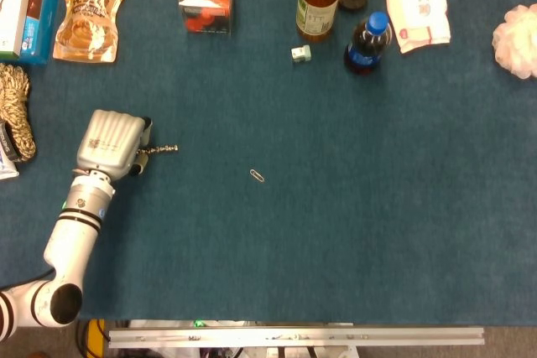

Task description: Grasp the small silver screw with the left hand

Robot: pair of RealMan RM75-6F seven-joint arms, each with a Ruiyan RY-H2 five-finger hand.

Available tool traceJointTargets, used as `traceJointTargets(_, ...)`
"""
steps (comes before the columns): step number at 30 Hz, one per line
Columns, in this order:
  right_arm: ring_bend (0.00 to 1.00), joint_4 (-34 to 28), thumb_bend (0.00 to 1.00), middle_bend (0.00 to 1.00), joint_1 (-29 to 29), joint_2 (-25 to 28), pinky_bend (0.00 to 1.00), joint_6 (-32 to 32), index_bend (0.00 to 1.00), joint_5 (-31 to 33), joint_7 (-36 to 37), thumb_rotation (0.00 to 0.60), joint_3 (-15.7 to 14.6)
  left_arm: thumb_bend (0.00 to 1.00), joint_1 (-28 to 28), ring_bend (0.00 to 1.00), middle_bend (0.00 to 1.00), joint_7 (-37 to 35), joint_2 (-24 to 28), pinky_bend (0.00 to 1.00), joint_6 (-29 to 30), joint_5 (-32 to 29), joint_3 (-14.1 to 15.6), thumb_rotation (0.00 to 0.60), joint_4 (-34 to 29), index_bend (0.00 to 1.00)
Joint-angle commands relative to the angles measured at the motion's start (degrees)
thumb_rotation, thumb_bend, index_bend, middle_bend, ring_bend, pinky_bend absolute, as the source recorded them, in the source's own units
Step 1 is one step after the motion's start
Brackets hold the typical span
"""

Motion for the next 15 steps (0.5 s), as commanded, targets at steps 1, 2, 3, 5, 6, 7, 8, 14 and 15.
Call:
traceJointTargets(1,0.52,0.27,0.19,0.50,-0.05,-0.09,0.60,-0.03,0.41,0.03,0.24,0.600,-0.04,0.28,-0.10,0.72,0.76,0.22,-0.15,0.72,0.03,-0.39,0.12,0.600,0.06,0.52)
traceJointTargets(2,0.52,0.36,0.19,0.50,-0.06,-0.11,0.60,-0.03,0.41,0.01,0.33,0.600,-0.05,0.28,-0.15,0.72,0.76,0.27,-0.20,0.72,0.03,-0.56,0.11,0.600,0.10,0.52)
traceJointTargets(3,0.52,0.40,0.19,0.50,-0.06,-0.12,0.60,-0.01,0.41,-0.01,0.38,0.600,-0.05,0.28,-0.19,0.72,0.76,0.33,-0.23,0.72,0.00,-0.71,0.13,0.600,0.15,0.52)
traceJointTargets(5,0.52,0.44,0.19,0.50,-0.11,-0.09,0.60,0.06,0.41,-0.01,0.47,0.600,-0.04,0.28,-0.32,0.72,0.76,0.57,-0.19,0.72,-0.09,-1.10,0.18,0.600,0.13,0.52)
traceJointTargets(6,0.52,0.48,0.19,0.50,-0.14,-0.08,0.60,0.09,0.41,0.01,0.51,0.600,-0.03,0.28,-0.37,0.72,0.76,0.64,-0.14,0.72,-0.10,-1.25,0.20,0.600,0.03,0.52)
traceJointTargets(7,0.52,0.51,0.19,0.50,-0.17,-0.07,0.60,0.15,0.41,0.01,0.56,0.600,-0.03,0.28,-0.42,0.72,0.76,0.73,-0.07,0.72,-0.05,-1.34,0.23,0.600,-0.09,0.52)
traceJointTargets(8,0.52,0.52,0.19,0.50,-0.19,-0.07,0.60,0.17,0.41,0.01,0.57,0.600,-0.02,0.28,-0.45,0.72,0.76,0.80,-0.06,0.72,0.04,-1.34,0.27,0.600,-0.14,0.52)
traceJointTargets(14,0.52,0.63,0.19,0.50,-0.28,-0.15,0.60,0.23,0.41,-0.05,0.68,0.600,-0.07,0.28,-0.89,0.72,0.76,1.07,-0.12,0.72,-0.15,-2.02,0.30,0.600,-0.14,0.53)
traceJointTargets(15,0.52,0.63,0.19,0.50,-0.32,-0.15,0.60,0.30,0.41,-0.06,0.67,0.600,-0.07,0.29,-0.97,0.72,0.76,1.11,-0.14,0.72,-0.14,-2.07,0.28,0.600,-0.07,0.53)
